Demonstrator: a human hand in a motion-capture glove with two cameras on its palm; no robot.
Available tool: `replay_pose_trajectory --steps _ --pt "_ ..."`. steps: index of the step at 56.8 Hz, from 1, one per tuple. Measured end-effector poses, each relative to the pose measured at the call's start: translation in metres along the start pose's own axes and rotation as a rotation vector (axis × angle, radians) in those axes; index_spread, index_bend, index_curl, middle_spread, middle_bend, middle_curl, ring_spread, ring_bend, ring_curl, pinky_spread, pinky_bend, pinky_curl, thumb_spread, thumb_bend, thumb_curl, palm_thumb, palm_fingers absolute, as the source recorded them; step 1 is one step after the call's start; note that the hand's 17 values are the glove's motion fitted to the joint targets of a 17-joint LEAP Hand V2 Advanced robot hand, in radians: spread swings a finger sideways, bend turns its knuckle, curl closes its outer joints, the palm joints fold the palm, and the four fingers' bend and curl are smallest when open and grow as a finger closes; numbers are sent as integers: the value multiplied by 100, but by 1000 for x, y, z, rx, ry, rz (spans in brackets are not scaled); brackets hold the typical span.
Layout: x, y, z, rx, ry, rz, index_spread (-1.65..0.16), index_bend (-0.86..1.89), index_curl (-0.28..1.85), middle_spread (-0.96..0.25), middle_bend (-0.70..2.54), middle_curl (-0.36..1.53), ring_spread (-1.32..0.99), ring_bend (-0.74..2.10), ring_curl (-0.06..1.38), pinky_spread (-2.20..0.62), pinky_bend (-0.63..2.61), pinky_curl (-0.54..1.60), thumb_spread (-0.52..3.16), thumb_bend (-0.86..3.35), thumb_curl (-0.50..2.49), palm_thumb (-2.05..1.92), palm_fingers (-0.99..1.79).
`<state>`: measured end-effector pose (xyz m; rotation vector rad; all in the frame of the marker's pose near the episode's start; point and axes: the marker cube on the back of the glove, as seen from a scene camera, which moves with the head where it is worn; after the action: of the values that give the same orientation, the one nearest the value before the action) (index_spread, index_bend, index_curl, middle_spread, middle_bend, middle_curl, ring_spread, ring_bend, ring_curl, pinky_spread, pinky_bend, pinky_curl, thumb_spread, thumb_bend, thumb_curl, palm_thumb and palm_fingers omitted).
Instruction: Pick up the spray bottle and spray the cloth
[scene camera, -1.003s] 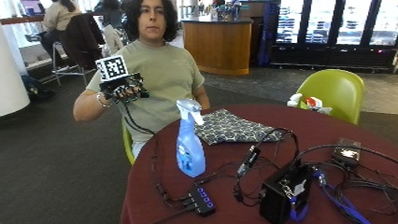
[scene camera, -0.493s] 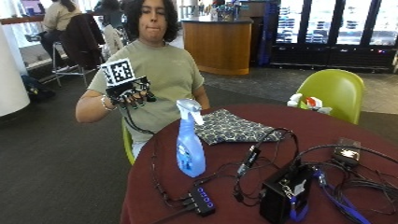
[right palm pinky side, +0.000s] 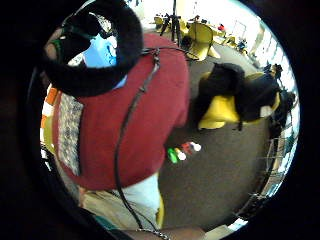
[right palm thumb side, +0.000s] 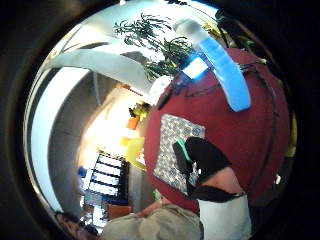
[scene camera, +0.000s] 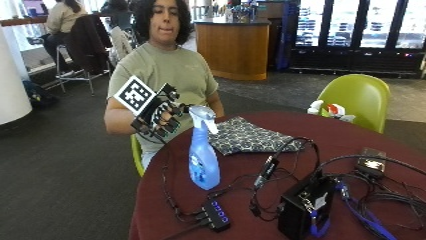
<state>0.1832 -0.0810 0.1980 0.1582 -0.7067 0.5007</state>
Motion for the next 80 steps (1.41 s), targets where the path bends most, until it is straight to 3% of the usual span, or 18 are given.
replay_pose_trajectory --steps 7,15,21,31,43,51,58,61,66,73,80 --pt "5 -60 21 172 -245 160 -37 10 18 -1 23 36 -9 46 35 13 40 38 105 -1 35 61 50" --pt "14 -104 43 193 -490 207 -34 14 20 -2 27 38 -10 42 34 9 35 36 102 -1 37 68 53" --pt "20 -139 61 121 -595 319 -33 12 21 -3 28 38 -11 41 34 6 32 35 96 -3 37 71 54" --pt "24 -171 75 104 -612 334 -32 11 21 -7 33 39 -14 41 33 1 29 34 89 -3 37 69 61" --pt "21 -191 77 110 -578 344 -31 19 27 -15 32 40 -19 41 34 -9 25 34 88 -3 39 72 103" --pt "13 -187 60 228 -630 314 -29 17 33 -18 37 44 -20 53 40 -23 33 37 79 1 46 86 144" --pt "0 -173 26 259 -606 297 -28 20 38 -17 52 50 -18 63 45 -28 38 40 59 0 54 95 146" --pt "-12 -168 7 230 -593 248 -28 26 41 -18 56 52 -19 66 47 -29 37 40 52 -2 57 96 148" --pt "-39 -161 -31 134 -530 34 -27 31 45 -19 60 54 -19 69 48 -31 40 41 44 -2 60 97 146" --pt "-90 -145 -63 -157 -377 30 -27 35 49 -19 63 55 -19 72 49 -32 44 43 36 -3 65 97 143" --pt "-145 -108 -61 -371 -139 -79 -27 36 52 -19 65 56 -20 74 50 -32 45 43 33 -3 68 96 142"
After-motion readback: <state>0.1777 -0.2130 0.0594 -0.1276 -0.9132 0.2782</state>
